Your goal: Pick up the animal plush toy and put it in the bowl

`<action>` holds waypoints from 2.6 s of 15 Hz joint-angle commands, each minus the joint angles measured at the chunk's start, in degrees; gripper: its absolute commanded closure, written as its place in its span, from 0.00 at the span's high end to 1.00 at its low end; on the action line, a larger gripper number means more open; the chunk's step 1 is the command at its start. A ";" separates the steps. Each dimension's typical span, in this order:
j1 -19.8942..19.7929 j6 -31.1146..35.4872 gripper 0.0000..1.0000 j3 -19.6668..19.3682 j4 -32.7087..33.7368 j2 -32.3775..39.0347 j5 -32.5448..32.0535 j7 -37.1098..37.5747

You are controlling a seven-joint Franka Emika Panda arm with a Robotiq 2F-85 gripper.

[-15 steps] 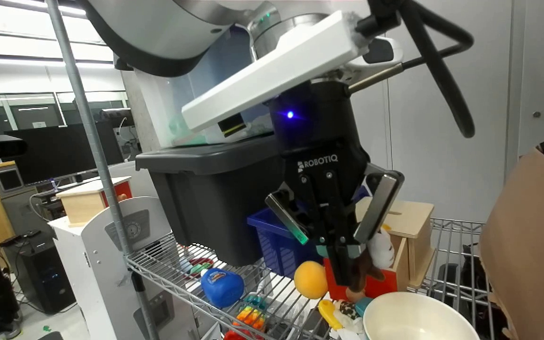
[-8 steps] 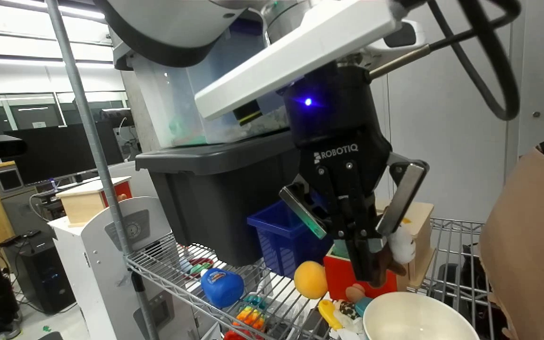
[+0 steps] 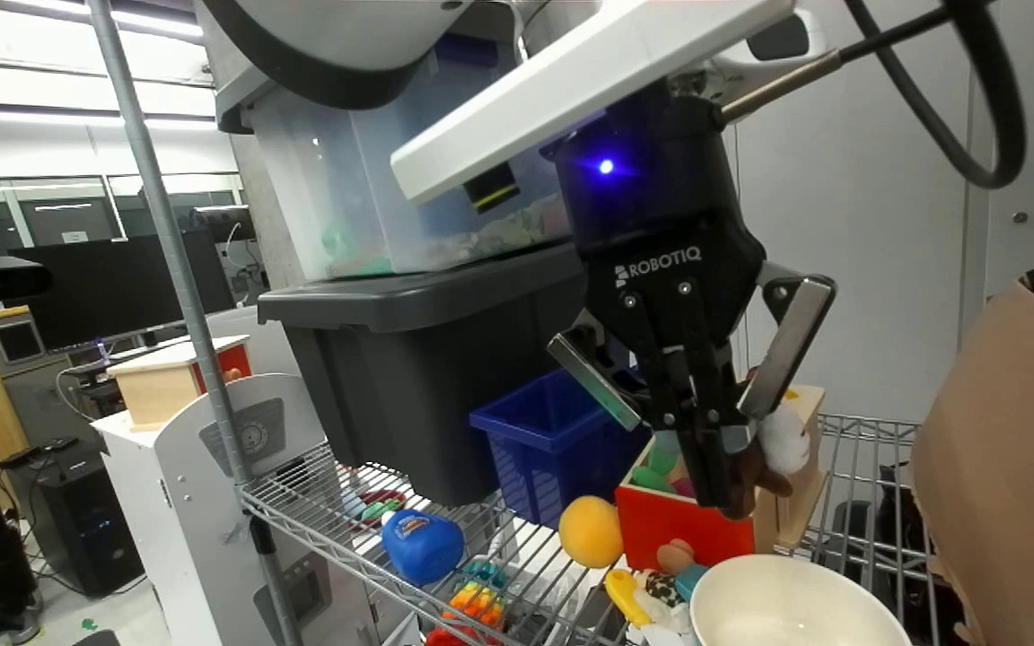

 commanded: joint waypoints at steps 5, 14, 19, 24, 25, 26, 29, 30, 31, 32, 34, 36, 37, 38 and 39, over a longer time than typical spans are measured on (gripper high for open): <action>-1.01 2.40 0.01 0.66 1.81 0.64 1.23 -5.59; -2.09 7.37 0.01 1.05 1.85 2.24 4.73 -10.08; -3.44 8.61 0.01 1.05 2.28 3.65 6.47 -12.43; -4.34 7.72 0.01 1.23 4.15 5.16 7.04 -14.42; -4.45 7.72 0.01 1.23 4.59 5.55 7.08 -14.65; -4.56 7.55 0.01 1.26 5.06 5.85 7.16 -14.90; -4.73 7.07 0.01 1.32 6.54 6.74 7.03 -15.46; -4.78 6.96 0.01 1.37 7.17 7.14 6.97 -15.69; -4.80 6.92 0.01 1.43 7.55 7.37 6.96 -15.88; -4.79 6.91 0.01 1.51 8.02 7.69 6.96 -16.02; -4.76 6.90 0.01 1.74 8.84 8.20 7.01 -16.29; -4.71 6.80 0.01 1.95 9.59 8.62 6.99 -16.42; -4.70 6.68 0.01 2.08 9.82 8.65 7.02 -16.48; -4.62 6.69 0.01 2.21 10.18 8.88 6.98 -16.48; -4.59 6.62 0.12 2.34 10.51 9.12 6.97 -16.52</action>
